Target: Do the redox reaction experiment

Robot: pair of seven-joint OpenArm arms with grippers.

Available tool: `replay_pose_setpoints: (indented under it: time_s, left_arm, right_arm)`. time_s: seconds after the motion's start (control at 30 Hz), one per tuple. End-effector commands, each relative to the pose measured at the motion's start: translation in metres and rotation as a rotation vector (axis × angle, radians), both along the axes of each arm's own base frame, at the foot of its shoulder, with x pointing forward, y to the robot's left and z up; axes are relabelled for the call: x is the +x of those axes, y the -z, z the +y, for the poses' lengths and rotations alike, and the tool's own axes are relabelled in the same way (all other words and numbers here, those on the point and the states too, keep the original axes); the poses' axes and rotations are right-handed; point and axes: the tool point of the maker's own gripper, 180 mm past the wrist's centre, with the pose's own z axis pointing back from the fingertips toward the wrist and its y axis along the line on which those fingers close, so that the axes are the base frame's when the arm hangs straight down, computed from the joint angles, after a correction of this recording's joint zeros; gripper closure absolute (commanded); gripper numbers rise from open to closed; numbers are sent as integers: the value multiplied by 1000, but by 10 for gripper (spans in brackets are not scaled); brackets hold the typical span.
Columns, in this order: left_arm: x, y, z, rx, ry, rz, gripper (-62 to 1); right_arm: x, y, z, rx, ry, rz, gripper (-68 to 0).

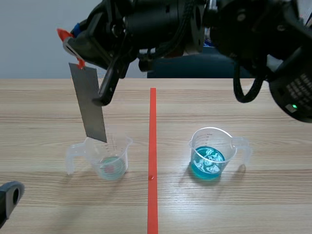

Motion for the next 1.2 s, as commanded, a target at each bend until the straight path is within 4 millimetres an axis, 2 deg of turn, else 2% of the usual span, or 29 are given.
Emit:
replay_pose_setpoints:
  time_s: [0.0,0.13,1.17]
  left_arm:
    - [3,-8,-4,-16,5,-28,-623]
    - [3,-8,-4,-17,5,-29,-623]
    - [3,-8,-4,-17,5,-31,-623]
  right_arm:
    - [2,-17,-2,26,4,-42,-8]
    - [1,-23,-4,25,8,-61,-8]
    - [0,-23,-4,24,7,-60,-8]
